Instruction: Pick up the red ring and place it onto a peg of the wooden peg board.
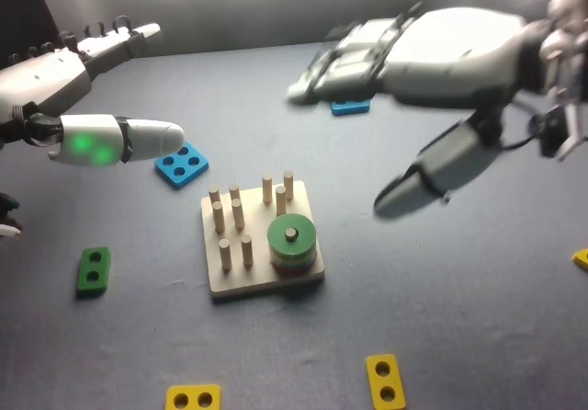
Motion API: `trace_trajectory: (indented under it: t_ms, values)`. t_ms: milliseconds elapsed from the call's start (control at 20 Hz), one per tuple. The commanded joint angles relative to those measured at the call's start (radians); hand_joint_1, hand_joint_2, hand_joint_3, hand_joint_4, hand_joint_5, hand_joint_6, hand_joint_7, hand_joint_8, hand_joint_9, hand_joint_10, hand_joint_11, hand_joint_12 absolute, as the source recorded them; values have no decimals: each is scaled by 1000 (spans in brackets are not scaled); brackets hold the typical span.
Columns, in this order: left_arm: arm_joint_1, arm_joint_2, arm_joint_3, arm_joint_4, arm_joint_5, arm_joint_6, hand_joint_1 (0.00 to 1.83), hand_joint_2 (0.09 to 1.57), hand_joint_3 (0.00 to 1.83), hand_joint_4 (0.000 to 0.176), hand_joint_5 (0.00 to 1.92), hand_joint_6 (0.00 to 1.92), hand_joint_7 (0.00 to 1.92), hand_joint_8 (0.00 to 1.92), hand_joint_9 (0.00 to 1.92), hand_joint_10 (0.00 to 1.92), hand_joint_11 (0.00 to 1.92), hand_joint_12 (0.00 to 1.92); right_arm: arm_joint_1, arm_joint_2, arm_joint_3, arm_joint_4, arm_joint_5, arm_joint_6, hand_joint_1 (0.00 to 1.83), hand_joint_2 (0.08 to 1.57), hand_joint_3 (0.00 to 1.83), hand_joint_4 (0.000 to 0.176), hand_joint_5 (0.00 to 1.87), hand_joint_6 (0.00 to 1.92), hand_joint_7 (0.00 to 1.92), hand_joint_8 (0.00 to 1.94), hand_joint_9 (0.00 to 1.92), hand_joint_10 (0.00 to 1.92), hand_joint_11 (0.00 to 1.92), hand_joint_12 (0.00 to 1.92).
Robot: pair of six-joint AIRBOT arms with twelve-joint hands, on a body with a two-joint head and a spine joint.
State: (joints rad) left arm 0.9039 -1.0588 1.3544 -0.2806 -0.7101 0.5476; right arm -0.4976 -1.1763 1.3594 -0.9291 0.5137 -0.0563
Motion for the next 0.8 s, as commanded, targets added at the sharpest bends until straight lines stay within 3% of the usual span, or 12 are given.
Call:
trace_trajectory:
  t_ms: [0,50,150,200,250,350,400,450,550,600,650,750]
  values:
    - [-2,12,-3,-11,-129,-7,371,950,3,176,40,4,0,0,0,0,0,0,-5,21,-16,127,88,-55,604,857,9,34,165,2,189,3,0,429,0,1223]
    - [2,18,-9,-14,-139,-7,369,948,2,176,40,4,0,0,0,0,0,0,-20,60,-37,246,128,-140,640,851,4,41,162,0,219,9,0,464,0,1088]
    - [8,29,-24,-16,-162,-7,379,958,6,176,31,0,0,0,0,0,0,0,-39,102,-65,378,188,-223,636,853,4,0,91,0,98,0,0,104,0,526]
    - [14,43,-42,-16,-191,-7,387,953,3,176,33,1,0,0,0,0,0,0,-51,135,-87,464,241,-277,642,874,12,27,56,9,29,14,0,20,0,104]
    - [19,62,-67,-11,-231,-7,393,943,0,176,38,3,0,0,0,0,0,0,-63,168,-111,538,299,-324,616,878,12,3,28,2,5,11,0,3,0,20]
    - [19,99,-115,9,-309,-8,405,921,0,176,59,10,0,0,0,0,0,0,-91,228,-152,651,408,-387,590,905,25,38,2,0,1,1,0,0,2,3]
    - [19,119,-141,20,-349,-8,410,918,0,176,63,11,0,0,0,0,0,0,-109,252,-169,703,464,-405,585,877,28,38,48,28,130,27,62,94,0,327]
    - [20,144,-170,33,-396,-8,417,969,12,124,44,2,0,0,0,0,0,0,-128,275,-183,745,522,-420,569,858,25,28,66,39,187,44,113,142,0,517]
    - [32,197,-226,47,-498,-5,567,986,14,148,52,5,0,0,0,0,0,0,-159,313,-208,817,628,-437,337,847,169,11,9,6,170,34,46,433,0,984]
    - [40,220,-247,48,-536,-2,584,989,14,147,47,2,0,0,0,0,0,0,-171,327,-216,839,668,-441,327,784,363,12,1,0,171,31,8,456,0,843]
    - [55,255,-281,48,-602,-1,545,995,15,153,35,0,0,0,0,0,0,0,-188,348,-229,873,733,-445,430,886,411,48,0,0,156,18,1,279,0,374]
    - [74,297,-318,46,-690,-1,539,1009,19,164,30,0,29,12,15,6,0,0,-207,376,-244,907,808,-448,267,1078,317,93,0,0,112,1,0,122,0,90]
